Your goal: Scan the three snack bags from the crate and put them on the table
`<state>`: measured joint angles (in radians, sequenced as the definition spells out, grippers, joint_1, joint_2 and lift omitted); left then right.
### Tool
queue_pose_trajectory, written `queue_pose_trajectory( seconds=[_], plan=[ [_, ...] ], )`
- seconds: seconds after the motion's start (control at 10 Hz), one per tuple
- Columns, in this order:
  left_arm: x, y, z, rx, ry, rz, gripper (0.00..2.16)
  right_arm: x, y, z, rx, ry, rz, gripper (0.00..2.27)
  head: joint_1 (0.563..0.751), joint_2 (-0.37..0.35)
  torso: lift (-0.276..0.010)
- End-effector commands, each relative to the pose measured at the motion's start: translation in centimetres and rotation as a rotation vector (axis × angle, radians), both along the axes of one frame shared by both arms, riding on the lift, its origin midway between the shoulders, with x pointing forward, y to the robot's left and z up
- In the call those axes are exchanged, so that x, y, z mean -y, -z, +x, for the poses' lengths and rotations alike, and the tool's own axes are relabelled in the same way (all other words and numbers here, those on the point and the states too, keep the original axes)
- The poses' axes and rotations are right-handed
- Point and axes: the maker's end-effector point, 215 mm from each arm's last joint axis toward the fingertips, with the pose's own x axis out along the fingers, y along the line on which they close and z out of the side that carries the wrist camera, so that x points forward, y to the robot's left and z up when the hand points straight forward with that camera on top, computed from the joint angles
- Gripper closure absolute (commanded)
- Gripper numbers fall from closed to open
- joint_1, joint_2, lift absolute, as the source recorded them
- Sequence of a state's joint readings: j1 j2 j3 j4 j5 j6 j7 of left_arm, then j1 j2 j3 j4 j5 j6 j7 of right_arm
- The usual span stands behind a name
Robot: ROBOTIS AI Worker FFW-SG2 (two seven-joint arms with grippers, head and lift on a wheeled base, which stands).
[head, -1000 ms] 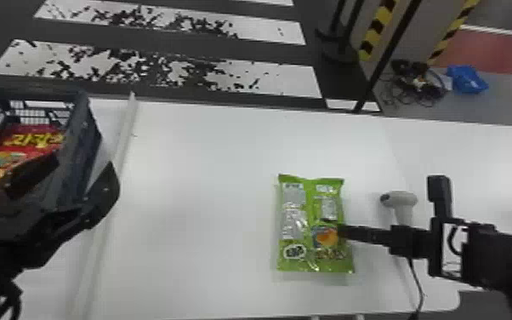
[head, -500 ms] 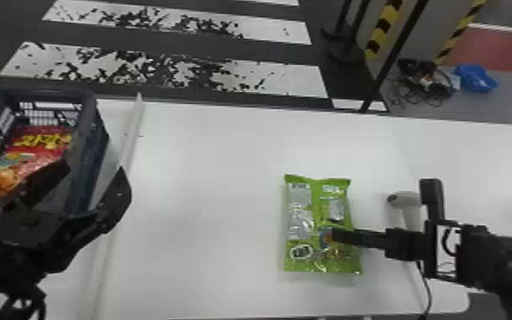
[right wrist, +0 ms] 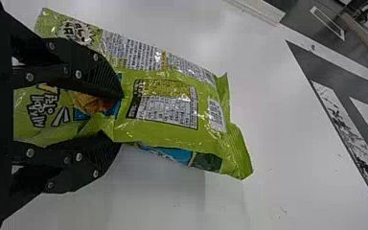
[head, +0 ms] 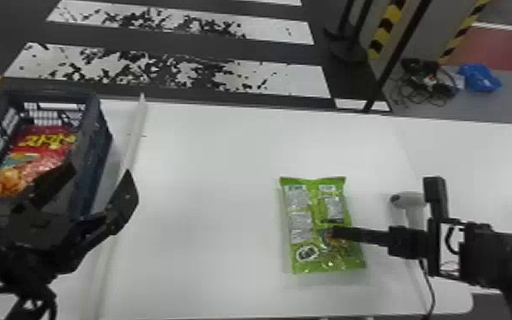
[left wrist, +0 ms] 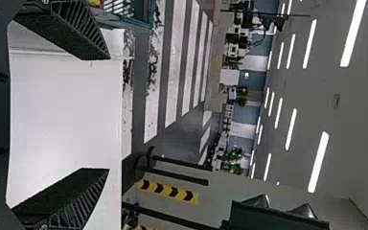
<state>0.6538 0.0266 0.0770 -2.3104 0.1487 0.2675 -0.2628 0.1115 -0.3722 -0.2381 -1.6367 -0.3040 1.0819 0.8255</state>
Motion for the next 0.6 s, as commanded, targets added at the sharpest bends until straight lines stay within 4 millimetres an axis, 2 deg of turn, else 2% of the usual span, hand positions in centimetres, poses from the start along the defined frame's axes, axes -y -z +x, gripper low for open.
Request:
queue_pose_trajectory(
  seconds=[0.0, 0.2, 0.3, 0.4, 0.5],
  plan=[
    [-0.1, 0.7, 0.0, 0.002, -0.009, -0.001, 0.03, -0.2, -1.9, 0.4, 0.042, 0.012, 0.034, 2.20, 0.695, -0.135, -0.094],
    [-0.4, 1.0, 0.3, 0.017, -0.025, -0.005, 0.03, -0.2, -7.0, 0.7, 0.084, 0.054, 0.122, 2.20, 0.695, -0.129, -0.094],
    [-0.3, 1.6, 0.5, 0.011, -0.024, -0.007, 0.03, 0.7, -10.0, 0.8, 0.120, 0.096, 0.186, 2.20, 0.695, -0.127, -0.094],
    [-0.3, 1.8, 0.7, 0.009, -0.026, -0.009, 0.03, 2.6, -12.5, 1.2, 0.159, 0.152, 0.226, 2.20, 0.695, -0.128, -0.094],
    [-0.4, 2.0, 0.8, 0.009, -0.025, -0.009, 0.03, 6.3, -14.2, 1.8, 0.209, 0.247, 0.220, 2.20, 0.695, -0.141, -0.094]
  ],
)
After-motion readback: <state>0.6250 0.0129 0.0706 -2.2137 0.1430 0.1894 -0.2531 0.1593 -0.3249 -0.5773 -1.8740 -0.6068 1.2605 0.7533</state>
